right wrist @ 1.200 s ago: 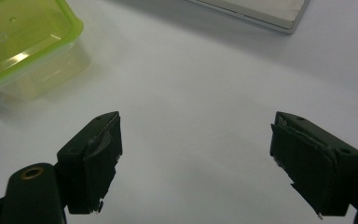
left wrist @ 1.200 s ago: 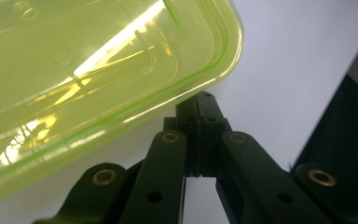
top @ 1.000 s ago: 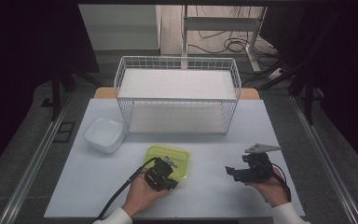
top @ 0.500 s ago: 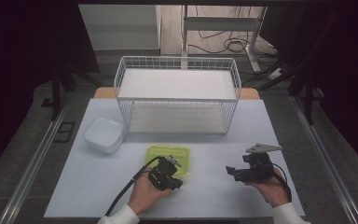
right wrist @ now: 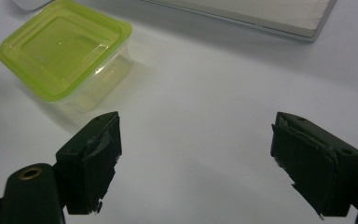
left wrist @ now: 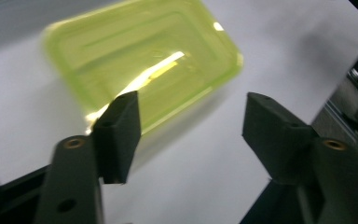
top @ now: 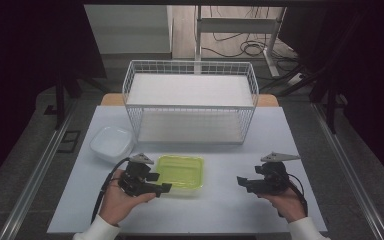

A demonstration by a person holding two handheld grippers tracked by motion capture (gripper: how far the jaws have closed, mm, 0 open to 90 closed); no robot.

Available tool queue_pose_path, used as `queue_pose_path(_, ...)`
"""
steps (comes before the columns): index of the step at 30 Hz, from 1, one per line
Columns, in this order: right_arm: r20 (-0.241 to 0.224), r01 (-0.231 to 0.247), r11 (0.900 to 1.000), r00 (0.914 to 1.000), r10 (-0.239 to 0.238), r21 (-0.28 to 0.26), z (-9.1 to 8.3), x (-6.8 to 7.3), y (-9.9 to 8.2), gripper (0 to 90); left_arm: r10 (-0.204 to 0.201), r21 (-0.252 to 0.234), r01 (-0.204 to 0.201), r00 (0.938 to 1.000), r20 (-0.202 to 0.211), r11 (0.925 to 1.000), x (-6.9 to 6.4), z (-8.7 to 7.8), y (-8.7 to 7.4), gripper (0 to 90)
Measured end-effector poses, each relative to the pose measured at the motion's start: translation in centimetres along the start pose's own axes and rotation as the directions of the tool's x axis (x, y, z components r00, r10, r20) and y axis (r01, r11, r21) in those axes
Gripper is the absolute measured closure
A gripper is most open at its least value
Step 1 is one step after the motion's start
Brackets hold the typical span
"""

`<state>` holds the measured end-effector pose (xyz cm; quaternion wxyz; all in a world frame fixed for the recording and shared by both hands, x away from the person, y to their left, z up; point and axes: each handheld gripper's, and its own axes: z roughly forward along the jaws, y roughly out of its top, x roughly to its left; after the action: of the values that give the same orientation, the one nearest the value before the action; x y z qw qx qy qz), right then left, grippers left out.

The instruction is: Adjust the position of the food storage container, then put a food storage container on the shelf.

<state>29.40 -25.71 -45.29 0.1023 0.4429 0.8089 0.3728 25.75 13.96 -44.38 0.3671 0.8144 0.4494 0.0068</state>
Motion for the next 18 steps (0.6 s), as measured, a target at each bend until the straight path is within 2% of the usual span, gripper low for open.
queue_pose_path(6,-0.007,0.016,0.9996,0.9999,-0.016,0.024,0.2,0.3,0.1,17.3,-0.069,0.008,0.070,0.9950,-0.072,0.9975,2.3,-0.7,-0.3,26.0)
queue_pose_path(10,-0.008,0.019,0.9994,0.9998,-0.019,0.030,0.3,0.3,0.1,17.4,-0.090,0.017,0.091,0.9923,-0.086,0.9957,3.0,-0.8,-0.5,24.1)
queue_pose_path(18,-0.014,0.019,0.9992,0.9997,-0.019,0.036,0.4,0.4,0.2,17.7,-0.105,0.010,0.106,0.9901,-0.093,0.9943,3.5,-1.1,-0.6,21.5)
